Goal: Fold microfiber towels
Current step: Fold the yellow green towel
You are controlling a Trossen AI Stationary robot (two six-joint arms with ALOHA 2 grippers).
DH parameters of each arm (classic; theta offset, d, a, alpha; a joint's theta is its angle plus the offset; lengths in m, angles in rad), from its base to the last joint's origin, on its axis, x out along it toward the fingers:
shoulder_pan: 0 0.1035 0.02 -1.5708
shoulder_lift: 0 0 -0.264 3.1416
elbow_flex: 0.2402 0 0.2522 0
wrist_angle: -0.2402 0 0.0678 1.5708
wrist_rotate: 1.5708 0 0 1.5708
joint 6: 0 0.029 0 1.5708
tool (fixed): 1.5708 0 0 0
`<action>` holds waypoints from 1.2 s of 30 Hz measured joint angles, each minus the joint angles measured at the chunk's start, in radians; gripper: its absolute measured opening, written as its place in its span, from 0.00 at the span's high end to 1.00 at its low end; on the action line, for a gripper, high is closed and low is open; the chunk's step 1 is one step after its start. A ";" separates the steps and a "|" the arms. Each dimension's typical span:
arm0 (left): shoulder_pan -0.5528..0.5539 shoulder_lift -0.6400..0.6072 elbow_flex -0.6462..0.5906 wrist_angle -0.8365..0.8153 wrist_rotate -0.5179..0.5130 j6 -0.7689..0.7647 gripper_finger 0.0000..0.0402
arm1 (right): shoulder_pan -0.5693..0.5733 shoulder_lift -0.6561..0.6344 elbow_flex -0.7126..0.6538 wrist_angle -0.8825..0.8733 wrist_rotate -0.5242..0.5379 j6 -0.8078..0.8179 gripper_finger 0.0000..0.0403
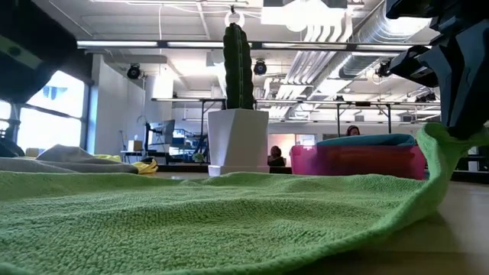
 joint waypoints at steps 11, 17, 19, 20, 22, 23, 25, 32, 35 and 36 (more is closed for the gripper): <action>0.023 0.012 -0.001 -0.449 -0.163 -0.259 0.59 | 0.000 0.000 0.000 0.079 0.046 -0.046 1.00; 0.083 0.004 0.004 -0.605 -0.161 -0.295 0.59 | 0.000 0.000 0.000 0.083 0.046 -0.041 1.00; 0.110 0.004 0.004 -0.650 -0.180 -0.254 0.59 | 0.000 0.000 0.000 0.083 0.046 -0.040 1.00; 0.126 0.004 0.004 -0.664 -0.197 -0.224 0.59 | 0.001 0.000 0.000 0.084 0.046 -0.040 1.00; 0.160 0.005 0.003 -0.687 -0.247 -0.160 0.59 | 0.002 0.000 0.000 0.084 0.046 -0.040 1.00; 0.178 0.007 0.002 -0.691 -0.275 -0.121 0.59 | 0.002 0.000 0.000 0.084 0.046 -0.040 1.00; 0.214 0.010 0.001 -0.693 -0.334 -0.037 0.59 | 0.002 0.000 0.000 0.084 0.046 -0.040 1.00; 0.318 0.015 -0.006 -0.698 -0.495 0.213 0.59 | 0.002 0.000 0.000 0.084 0.059 -0.040 1.00; 0.335 0.014 0.001 -0.668 -0.612 0.307 0.59 | 0.002 0.000 0.000 0.084 0.070 -0.040 1.00; 0.335 0.014 0.010 -0.670 -0.620 0.314 0.59 | 0.002 0.000 0.000 0.084 0.070 -0.040 1.00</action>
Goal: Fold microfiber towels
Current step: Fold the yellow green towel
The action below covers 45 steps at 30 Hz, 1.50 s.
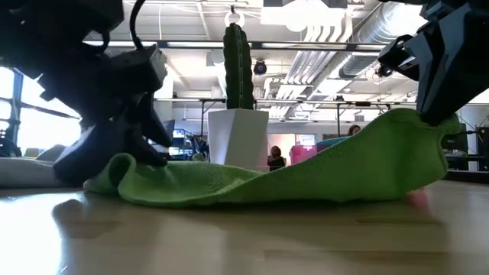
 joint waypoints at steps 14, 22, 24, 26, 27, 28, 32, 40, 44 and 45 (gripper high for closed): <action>-0.216 -0.009 0.243 -0.045 0.335 -0.297 0.59 | -0.003 0.000 0.000 -0.053 0.007 0.000 1.00; -0.311 0.025 0.238 -0.118 0.308 -0.456 0.59 | -0.005 0.000 0.000 -0.052 0.038 -0.008 1.00; -0.325 0.055 0.238 -0.113 0.284 -0.362 0.59 | -0.009 0.000 0.000 -0.046 0.042 -0.006 1.00; -0.337 0.102 0.237 -0.113 0.258 -0.306 0.59 | -0.014 0.000 0.000 -0.045 0.044 0.002 1.00; -0.340 0.122 0.236 -0.118 0.250 -0.293 0.59 | -0.016 0.000 0.000 -0.044 0.044 0.001 1.00; -0.343 0.145 0.239 -0.119 0.242 -0.291 0.59 | -0.018 0.000 0.000 -0.043 0.044 0.001 1.00; -0.346 0.190 0.246 -0.110 0.164 -0.293 0.59 | -0.029 0.000 0.001 -0.038 0.039 0.000 1.00; -0.349 0.192 0.245 -0.215 0.045 -0.305 0.59 | -0.049 0.000 0.001 -0.037 0.023 0.003 1.00; -0.349 0.190 0.247 -0.353 0.082 -0.446 0.59 | -0.053 0.000 0.001 -0.037 0.021 0.001 1.00; -0.349 0.187 0.247 -0.395 0.100 -0.482 0.59 | -0.055 0.000 0.001 -0.037 0.020 0.001 1.00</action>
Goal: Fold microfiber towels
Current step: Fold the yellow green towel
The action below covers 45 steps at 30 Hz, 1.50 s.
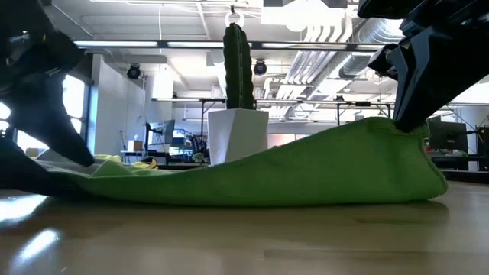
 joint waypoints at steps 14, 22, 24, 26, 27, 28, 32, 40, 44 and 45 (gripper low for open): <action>-0.020 -0.050 0.018 -0.365 0.176 -0.339 0.59 | -0.008 0.000 0.000 -0.001 -0.001 -0.001 1.00; -0.064 -0.051 0.111 -0.124 0.127 -0.132 0.59 | -0.021 0.000 0.000 -0.002 0.000 -0.010 1.00; -0.067 -0.051 0.104 -0.071 0.071 -0.090 0.59 | -0.021 0.000 0.000 -0.002 0.001 -0.012 1.00; -0.063 -0.051 0.092 -0.036 0.017 -0.068 0.59 | -0.021 0.000 0.000 -0.001 0.001 -0.012 1.00; -0.059 -0.051 0.085 -0.024 0.001 -0.060 0.59 | -0.021 0.000 0.000 -0.002 0.001 -0.011 1.00; -0.053 -0.051 0.082 -0.019 -0.002 -0.060 0.59 | -0.021 0.000 0.000 -0.002 0.001 -0.008 1.00; -0.031 -0.042 0.079 0.005 0.043 -0.053 0.59 | -0.020 0.000 0.000 -0.004 0.001 -0.002 1.00; -0.018 0.010 0.079 0.035 0.052 0.031 0.59 | -0.020 0.000 0.000 -0.008 0.001 -0.012 1.00; -0.007 0.044 0.081 0.006 0.030 0.071 0.59 | -0.020 0.000 0.000 -0.009 0.001 -0.012 1.00; -0.007 0.048 0.081 -0.004 0.025 0.056 0.59 | -0.020 0.000 0.000 -0.009 0.001 -0.009 1.00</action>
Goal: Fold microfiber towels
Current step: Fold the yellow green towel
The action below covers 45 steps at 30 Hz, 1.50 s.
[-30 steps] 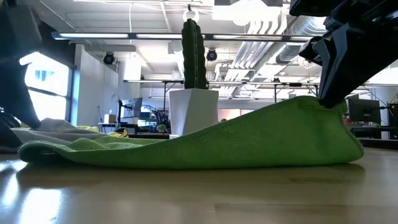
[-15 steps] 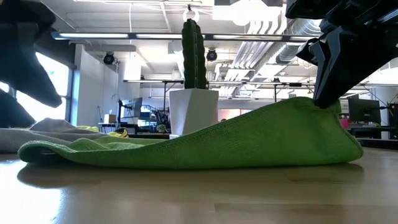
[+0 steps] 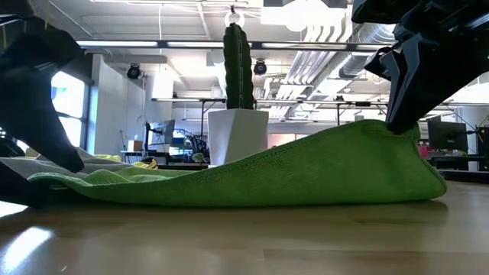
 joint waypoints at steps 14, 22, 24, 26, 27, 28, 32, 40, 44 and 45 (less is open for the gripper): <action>-0.001 0.005 0.068 -0.623 0.027 -0.457 0.59 | 0.000 0.000 0.000 -0.004 0.000 -0.008 1.00; -0.035 0.005 0.098 -0.785 0.150 -0.599 0.59 | 0.000 0.000 0.000 -0.003 0.001 -0.014 1.00; -0.053 0.005 0.133 -0.781 0.151 -0.568 0.59 | 0.000 0.000 0.000 -0.002 0.001 -0.014 1.00; -0.065 0.005 0.176 -0.764 0.150 -0.560 0.59 | 0.000 0.000 0.000 -0.001 0.001 -0.014 1.00; -0.071 0.005 0.197 -0.764 0.149 -0.558 0.59 | 0.000 0.000 0.000 0.000 0.001 -0.014 1.00; -0.077 0.005 0.217 -0.764 0.144 -0.547 0.59 | 0.000 0.000 0.000 0.000 0.001 -0.014 1.00; -0.092 0.004 0.260 -0.740 0.131 -0.475 0.59 | 0.001 0.000 0.000 0.004 0.001 0.011 1.00; -0.090 0.004 0.231 -0.497 0.130 -0.371 0.59 | 0.062 0.000 0.000 0.031 0.051 0.054 1.00; -0.083 0.004 0.182 -0.405 0.123 -0.343 0.59 | 0.081 0.000 0.000 0.036 0.085 0.072 1.00; -0.080 0.004 0.168 -0.405 0.121 -0.366 0.59 | 0.082 0.000 0.000 0.036 0.085 0.076 1.00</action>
